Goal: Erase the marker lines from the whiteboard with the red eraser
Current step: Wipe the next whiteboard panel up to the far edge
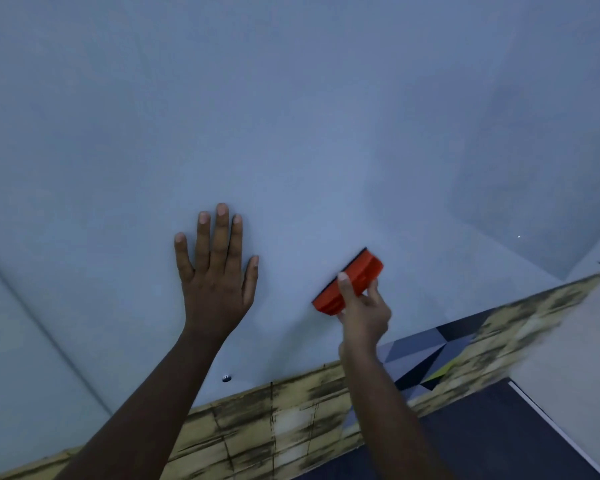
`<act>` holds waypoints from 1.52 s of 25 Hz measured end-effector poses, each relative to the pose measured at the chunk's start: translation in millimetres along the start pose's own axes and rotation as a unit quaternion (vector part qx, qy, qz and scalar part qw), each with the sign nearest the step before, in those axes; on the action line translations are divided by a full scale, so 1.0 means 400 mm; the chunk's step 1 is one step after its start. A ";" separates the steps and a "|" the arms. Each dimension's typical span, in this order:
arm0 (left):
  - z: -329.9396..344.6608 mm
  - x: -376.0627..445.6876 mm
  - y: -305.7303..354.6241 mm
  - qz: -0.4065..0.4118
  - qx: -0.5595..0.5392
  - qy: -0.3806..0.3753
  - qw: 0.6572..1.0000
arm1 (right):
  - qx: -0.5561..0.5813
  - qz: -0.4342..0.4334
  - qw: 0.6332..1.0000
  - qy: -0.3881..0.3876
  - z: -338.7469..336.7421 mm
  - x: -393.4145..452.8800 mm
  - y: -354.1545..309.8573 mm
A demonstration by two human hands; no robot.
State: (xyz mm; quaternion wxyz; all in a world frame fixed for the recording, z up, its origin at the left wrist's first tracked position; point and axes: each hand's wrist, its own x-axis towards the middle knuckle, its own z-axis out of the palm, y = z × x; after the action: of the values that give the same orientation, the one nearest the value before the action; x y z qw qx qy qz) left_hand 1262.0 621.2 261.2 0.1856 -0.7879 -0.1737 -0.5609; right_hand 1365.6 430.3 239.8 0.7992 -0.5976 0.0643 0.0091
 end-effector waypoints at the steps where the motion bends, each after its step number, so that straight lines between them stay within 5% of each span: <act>1: -0.003 -0.007 -0.004 0.004 0.000 -0.005 1.000 | -0.015 -0.014 1.000 -0.016 0.019 -0.053 0.025; 8: -0.031 -0.056 -0.079 0.074 -0.006 -0.023 0.997 | 0.025 0.099 0.995 -0.012 0.058 -0.163 0.263; 12: -0.047 -0.080 -0.105 0.093 0.002 -0.042 0.995 | 0.100 0.320 0.942 -0.004 -0.011 -0.064 0.354; 17: -0.060 -0.113 -0.119 0.106 0.000 -0.068 0.992 | 0.168 0.403 0.899 -0.032 -0.067 -0.045 0.434; 22: -0.079 -0.143 -0.090 0.085 -0.017 -0.087 0.992 | 0.154 0.317 0.935 -0.037 -0.018 -0.091 0.312; 29: -0.083 -0.098 0.019 0.077 -0.055 -0.083 0.992 | 0.016 -0.030 0.998 -0.043 0.101 -0.167 0.036; 33: -0.063 -0.064 0.060 0.090 -0.055 -0.082 0.991 | 0.001 -0.054 0.998 -0.022 0.068 -0.097 0.018; 38: -0.024 -0.030 0.166 0.067 -0.044 -0.049 0.996 | 0.076 0.053 0.995 0.025 -0.053 0.134 0.022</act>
State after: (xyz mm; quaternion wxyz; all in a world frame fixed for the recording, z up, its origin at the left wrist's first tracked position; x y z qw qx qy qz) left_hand 1282.7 557.8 246.2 0.1789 -0.8317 -0.1050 -0.5150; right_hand 1416.0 409.2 219.6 0.8386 -0.5313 0.1163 0.0311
